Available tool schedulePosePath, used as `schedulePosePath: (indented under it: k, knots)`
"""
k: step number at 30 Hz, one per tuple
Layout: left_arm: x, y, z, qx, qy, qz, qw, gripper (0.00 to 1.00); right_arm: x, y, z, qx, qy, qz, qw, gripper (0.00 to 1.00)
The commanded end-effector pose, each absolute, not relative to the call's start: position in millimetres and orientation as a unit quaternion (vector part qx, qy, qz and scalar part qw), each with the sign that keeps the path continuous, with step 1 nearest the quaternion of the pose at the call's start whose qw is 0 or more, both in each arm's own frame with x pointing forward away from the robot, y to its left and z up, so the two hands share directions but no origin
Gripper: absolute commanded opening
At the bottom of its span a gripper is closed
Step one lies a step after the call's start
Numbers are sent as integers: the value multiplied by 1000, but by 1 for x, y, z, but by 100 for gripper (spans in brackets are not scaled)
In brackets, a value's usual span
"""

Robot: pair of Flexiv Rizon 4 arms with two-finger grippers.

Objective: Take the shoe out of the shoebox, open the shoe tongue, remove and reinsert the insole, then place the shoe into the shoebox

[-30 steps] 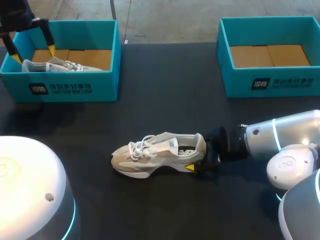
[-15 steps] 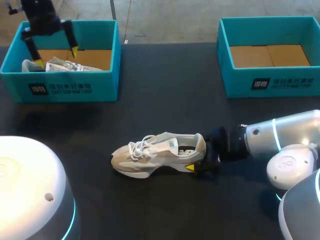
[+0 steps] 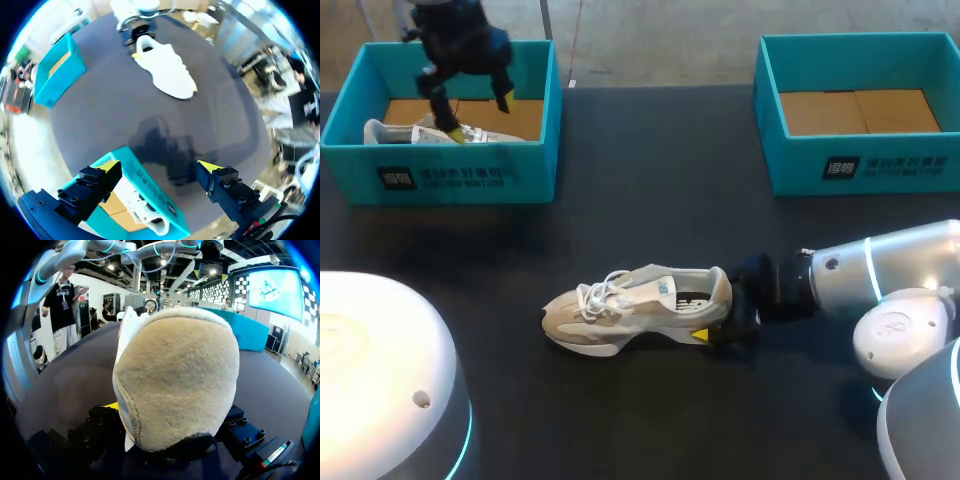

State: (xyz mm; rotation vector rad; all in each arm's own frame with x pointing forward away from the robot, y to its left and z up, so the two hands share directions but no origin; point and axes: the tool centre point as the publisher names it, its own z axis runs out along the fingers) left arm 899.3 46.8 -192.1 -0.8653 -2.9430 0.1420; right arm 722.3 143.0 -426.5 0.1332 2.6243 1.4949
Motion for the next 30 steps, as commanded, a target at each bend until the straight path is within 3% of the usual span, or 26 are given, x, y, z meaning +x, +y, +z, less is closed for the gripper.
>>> schedulePosePath:
  k: [1,27,30]
  knots:
    - [891,35,-192,-245,-968,55,7,100,721,149,-433,44,868,491,59,0]
    - [887,30,-190,-249,-967,60,-9,100,721,149,-433,44,868,491,59,0]
    - [884,26,-193,-207,-975,77,19,100,721,149,-433,44,868,491,59,0]
